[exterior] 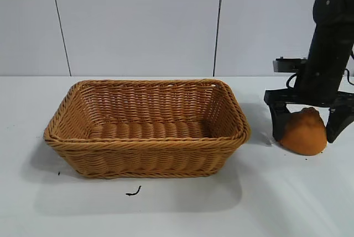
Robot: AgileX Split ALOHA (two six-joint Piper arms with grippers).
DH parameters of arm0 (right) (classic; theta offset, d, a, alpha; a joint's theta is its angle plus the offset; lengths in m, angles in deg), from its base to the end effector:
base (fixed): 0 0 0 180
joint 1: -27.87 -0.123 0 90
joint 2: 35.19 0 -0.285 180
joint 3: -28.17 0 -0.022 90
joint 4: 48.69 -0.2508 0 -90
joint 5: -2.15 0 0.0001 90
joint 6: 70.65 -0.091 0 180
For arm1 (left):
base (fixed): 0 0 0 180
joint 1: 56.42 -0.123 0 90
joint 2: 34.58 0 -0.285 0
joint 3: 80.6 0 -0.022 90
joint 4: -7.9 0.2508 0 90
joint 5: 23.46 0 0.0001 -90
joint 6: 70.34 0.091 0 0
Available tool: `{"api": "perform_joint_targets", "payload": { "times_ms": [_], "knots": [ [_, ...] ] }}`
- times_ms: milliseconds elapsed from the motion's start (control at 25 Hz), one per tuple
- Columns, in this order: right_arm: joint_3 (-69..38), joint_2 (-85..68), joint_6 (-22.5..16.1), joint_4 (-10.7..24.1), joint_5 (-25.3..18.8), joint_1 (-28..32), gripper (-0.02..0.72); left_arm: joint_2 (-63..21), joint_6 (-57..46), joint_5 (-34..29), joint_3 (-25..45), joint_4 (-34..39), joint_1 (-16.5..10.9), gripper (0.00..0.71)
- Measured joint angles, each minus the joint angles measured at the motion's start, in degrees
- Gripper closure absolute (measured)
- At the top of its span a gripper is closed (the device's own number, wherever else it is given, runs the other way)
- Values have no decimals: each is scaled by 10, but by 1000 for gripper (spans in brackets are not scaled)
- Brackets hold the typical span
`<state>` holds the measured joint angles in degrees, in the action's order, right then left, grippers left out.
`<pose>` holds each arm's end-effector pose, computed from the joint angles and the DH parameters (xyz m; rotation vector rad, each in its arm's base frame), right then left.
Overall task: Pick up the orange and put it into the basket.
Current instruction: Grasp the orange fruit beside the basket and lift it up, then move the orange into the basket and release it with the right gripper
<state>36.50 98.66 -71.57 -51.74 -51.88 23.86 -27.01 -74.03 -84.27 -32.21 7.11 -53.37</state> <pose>0.4137 0.0329 0.1098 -0.0358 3.1347 0.0682 -0.0059 -0.0008 0.2781 -0.0107 2.0391 -0.0903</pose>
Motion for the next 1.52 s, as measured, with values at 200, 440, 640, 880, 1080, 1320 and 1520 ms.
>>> {"api": "perform_joint_targets", "payload": {
  "times_ms": [200, 440, 640, 880, 1080, 1320, 1520],
  "knots": [
    [0, -1, -2, 10, 0, 0, 272, 0, 0, 0, 0, 0, 0, 18],
    [13, -37, -2, 21, -26, 0, 591, 0, 0, 0, 0, 0, 0, 18],
    [70, -76, -2, 21, -99, 0, 593, 0, 0, 0, 0, 0, 0, 18],
    [169, -103, 4, 21, -153, -8, 593, 0, 0, 0, 0, 0, 0, 18],
    [213, -103, 4, 5, -156, -57, 593, 0, 0, 0, 0, 0, 0, 18],
    [216, -103, 5, -12, -158, -150, 593, 0, 0, 0, 0, 0, 0, 18],
    [217, -100, 4, -13, -130, -234, 593, 0, 0, 0, 0, 0, 0, 18]
  ]
}}
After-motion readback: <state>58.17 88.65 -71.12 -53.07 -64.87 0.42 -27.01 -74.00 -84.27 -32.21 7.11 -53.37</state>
